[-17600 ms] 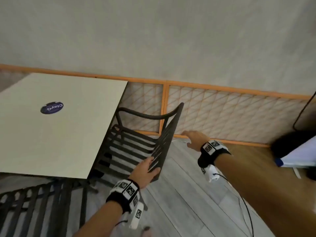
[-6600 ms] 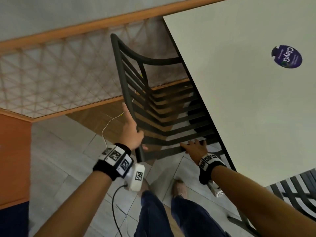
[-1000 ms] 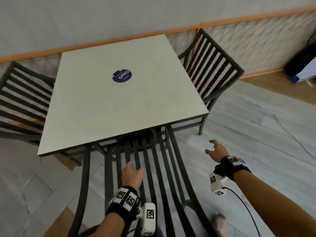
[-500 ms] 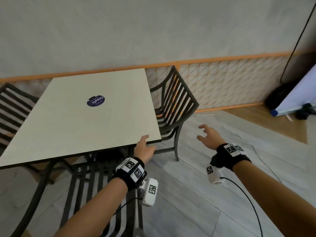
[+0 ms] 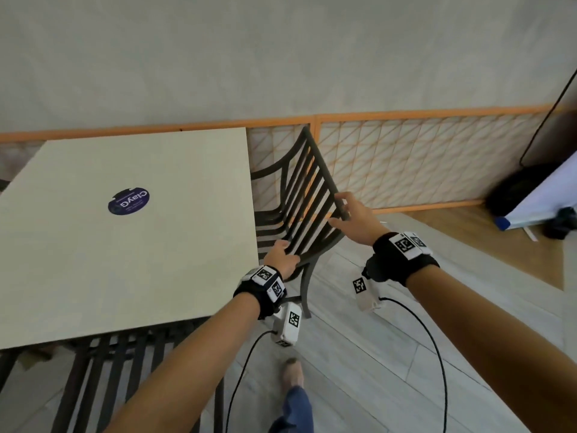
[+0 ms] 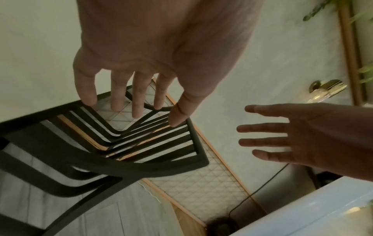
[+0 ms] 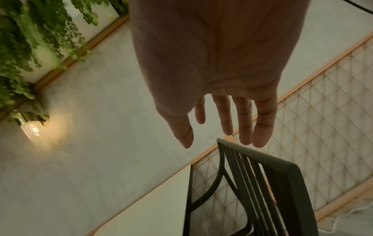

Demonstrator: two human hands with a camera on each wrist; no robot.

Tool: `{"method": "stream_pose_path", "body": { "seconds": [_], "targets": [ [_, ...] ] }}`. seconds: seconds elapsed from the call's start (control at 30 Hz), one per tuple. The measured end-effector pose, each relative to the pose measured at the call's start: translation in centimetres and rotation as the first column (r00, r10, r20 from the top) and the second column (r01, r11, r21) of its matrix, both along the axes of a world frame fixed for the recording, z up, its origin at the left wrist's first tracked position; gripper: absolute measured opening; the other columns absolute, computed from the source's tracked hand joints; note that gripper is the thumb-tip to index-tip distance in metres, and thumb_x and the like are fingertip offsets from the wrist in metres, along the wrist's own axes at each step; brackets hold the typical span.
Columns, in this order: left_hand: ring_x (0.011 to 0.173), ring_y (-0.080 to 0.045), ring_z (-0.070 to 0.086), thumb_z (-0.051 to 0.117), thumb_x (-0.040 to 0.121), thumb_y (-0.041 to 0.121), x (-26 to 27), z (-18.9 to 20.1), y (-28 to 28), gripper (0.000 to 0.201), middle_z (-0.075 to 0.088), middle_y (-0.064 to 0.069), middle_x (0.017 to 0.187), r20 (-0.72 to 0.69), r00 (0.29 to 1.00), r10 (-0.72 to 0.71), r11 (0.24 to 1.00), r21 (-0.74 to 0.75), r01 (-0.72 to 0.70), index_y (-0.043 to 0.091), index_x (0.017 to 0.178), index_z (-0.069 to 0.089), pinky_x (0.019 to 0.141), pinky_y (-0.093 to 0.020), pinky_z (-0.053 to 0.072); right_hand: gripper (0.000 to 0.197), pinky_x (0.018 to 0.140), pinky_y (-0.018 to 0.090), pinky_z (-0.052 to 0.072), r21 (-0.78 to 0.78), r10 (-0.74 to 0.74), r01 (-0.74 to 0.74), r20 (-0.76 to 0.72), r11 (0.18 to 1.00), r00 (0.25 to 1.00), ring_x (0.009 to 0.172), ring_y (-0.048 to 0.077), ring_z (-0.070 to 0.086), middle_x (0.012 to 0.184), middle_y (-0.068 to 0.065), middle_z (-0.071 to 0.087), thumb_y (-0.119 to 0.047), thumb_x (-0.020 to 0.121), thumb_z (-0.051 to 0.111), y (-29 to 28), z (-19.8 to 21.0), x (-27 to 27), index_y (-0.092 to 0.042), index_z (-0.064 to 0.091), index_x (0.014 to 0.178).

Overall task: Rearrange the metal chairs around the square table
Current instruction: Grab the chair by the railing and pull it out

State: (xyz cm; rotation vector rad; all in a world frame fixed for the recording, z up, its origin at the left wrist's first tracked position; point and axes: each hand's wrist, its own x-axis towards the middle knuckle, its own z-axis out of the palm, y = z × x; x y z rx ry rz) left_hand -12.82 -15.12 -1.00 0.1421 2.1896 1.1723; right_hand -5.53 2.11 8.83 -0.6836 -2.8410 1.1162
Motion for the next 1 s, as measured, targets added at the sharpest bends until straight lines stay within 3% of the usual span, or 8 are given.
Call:
{"method": "stream_pose_path", "body": {
  "seconds": [0.23,0.33,0.43,0.53,0.67,0.83,0.93,1.0],
  "targets": [
    [0.121,-0.033,0.053,0.060,0.085,0.013,-7.5,-5.0,5.5,0.056,0.053,-0.017,0.136,0.117,0.993,-0.032,0.989,-0.137,0.048,0.013,0.139,0.041,0.101,-0.035,0.043,0.057,0.095,0.045,0.046,0.137,-0.041,0.024,0.125,0.990,0.991,0.113,0.040,0.053,0.127,0.022,0.050,-0.026,0.089,0.060,5.5,-4.1,-8.6,-0.015,0.035,0.139],
    [0.122,-0.033,0.053,0.060,0.085,0.014,-8.6,-8.0,6.8,0.052,0.053,-0.014,0.136,0.151,0.986,-0.073,0.976,-0.194,0.102,0.013,0.135,0.046,0.103,-0.034,0.042,0.068,0.096,0.052,0.048,0.107,-0.088,0.070,0.170,0.992,0.982,0.112,0.044,0.055,0.130,0.022,0.045,-0.024,0.089,0.059,6.2,-7.1,-10.3,-0.021,0.022,0.146],
    [0.117,-0.031,0.057,0.059,0.088,0.019,-9.1,-10.8,7.9,0.041,0.057,-0.014,0.132,0.212,0.976,-0.041,0.983,-0.164,0.077,0.012,0.128,0.052,0.100,-0.033,0.044,0.076,0.085,0.050,0.054,0.091,-0.152,0.139,0.156,0.986,0.976,0.098,0.041,0.062,0.126,0.024,0.050,-0.018,0.094,0.052,6.2,-10.2,-11.0,-0.023,0.002,0.151],
    [0.117,-0.030,0.056,0.050,0.094,0.023,-8.8,-12.5,8.6,0.035,0.059,-0.015,0.129,0.230,0.971,-0.058,0.989,-0.123,0.088,0.012,0.127,0.054,0.097,-0.031,0.043,0.072,0.075,0.047,0.058,0.120,-0.184,0.173,0.094,0.978,0.978,0.083,0.033,0.065,0.116,0.024,0.058,-0.015,0.097,0.044,7.0,-12.4,-11.3,-0.027,-0.002,0.152],
    [0.089,-0.025,0.058,0.042,0.097,0.035,-7.7,-13.8,10.0,0.037,0.062,-0.014,0.093,0.245,0.960,-0.132,0.985,-0.076,0.155,0.011,0.116,0.062,0.074,-0.029,0.045,0.078,0.056,0.042,0.062,-0.055,-0.175,0.181,0.100,0.982,0.979,0.059,0.026,0.069,0.089,0.015,0.062,-0.010,0.097,0.046,8.6,-13.1,-12.2,-0.041,-0.002,0.148],
    [0.090,-0.036,0.062,0.032,0.090,0.051,-8.5,-15.3,11.4,0.056,0.066,-0.028,0.092,0.140,0.961,-0.237,0.957,-0.137,0.256,0.009,0.102,0.067,0.083,-0.034,0.046,0.080,0.055,0.042,0.061,-0.042,-0.207,0.211,0.089,0.977,0.974,0.058,0.025,0.068,0.073,-0.001,0.054,-0.008,0.094,0.049,9.7,-13.5,-13.8,-0.043,0.001,0.147],
    [0.095,-0.035,0.060,0.028,0.092,0.054,-9.6,-15.5,12.1,0.054,0.067,-0.027,0.093,0.152,0.957,-0.246,0.957,-0.121,0.265,0.019,0.112,0.063,0.097,-0.044,0.045,0.076,0.059,0.044,0.060,-0.013,-0.203,0.205,0.066,0.979,0.977,0.061,0.028,0.068,0.076,0.008,0.062,-0.010,0.094,0.049,10.6,-13.8,-14.8,-0.042,0.004,0.147],
    [0.104,-0.035,0.058,0.028,0.096,0.050,-9.6,-15.8,12.2,0.049,0.066,-0.027,0.101,0.175,0.953,-0.246,0.956,-0.116,0.268,0.022,0.117,0.060,0.101,-0.042,0.042,0.065,0.060,0.045,0.060,0.003,-0.219,0.220,0.066,0.976,0.973,0.064,0.032,0.068,0.083,0.014,0.064,-0.012,0.094,0.049,10.7,-13.9,-15.1,-0.034,0.015,0.145]
  ]
}}
